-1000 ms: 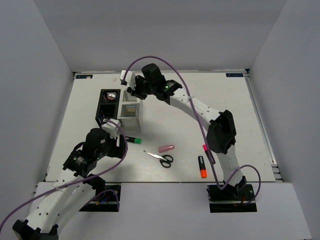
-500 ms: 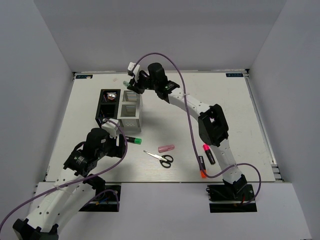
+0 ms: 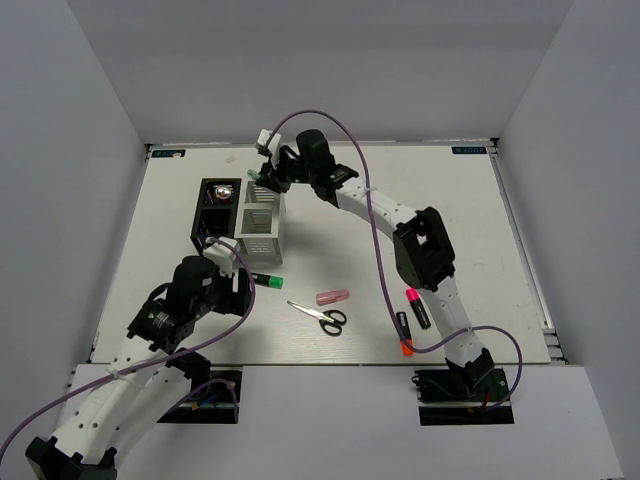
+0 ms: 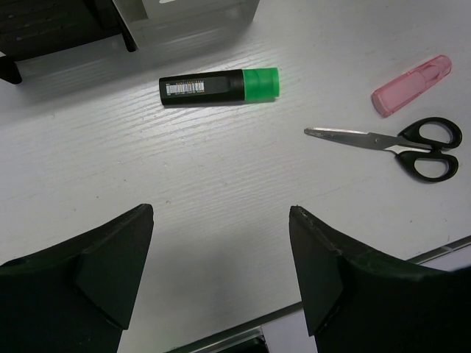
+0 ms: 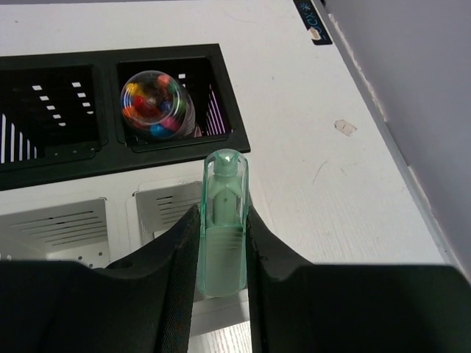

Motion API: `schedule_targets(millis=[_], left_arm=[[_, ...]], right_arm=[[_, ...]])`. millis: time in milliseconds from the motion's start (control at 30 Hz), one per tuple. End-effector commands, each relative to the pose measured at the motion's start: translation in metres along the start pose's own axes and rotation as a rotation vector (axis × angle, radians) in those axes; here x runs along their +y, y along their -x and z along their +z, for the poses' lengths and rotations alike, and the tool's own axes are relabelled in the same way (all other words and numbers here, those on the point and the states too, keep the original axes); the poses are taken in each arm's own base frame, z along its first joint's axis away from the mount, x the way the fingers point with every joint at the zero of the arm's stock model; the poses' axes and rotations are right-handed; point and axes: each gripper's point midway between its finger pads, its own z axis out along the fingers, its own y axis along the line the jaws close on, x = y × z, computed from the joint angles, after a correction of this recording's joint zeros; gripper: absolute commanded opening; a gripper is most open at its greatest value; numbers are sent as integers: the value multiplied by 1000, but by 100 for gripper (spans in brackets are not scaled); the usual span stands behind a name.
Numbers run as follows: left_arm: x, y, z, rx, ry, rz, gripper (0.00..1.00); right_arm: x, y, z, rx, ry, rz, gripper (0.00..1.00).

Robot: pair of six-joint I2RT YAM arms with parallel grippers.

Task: Sort the stationery into containers
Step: Place the stationery in the storage box.

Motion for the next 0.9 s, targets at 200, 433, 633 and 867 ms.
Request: schedule_targets(millis=[200, 433, 633, 867], left_arm=[[0, 1, 0, -5, 1, 2, 85], [0, -1, 1, 5, -1, 0, 85], [0, -1, 2, 7, -2, 1, 85], [-3, 1, 0, -5, -18, 1, 28]], right_arm=[[1, -8, 13, -19, 11, -7, 1], [2, 4, 8, -29, 16, 5, 45], [5, 63, -7, -121, 29, 28, 44], [11, 91, -74, 74, -53, 122, 0]])
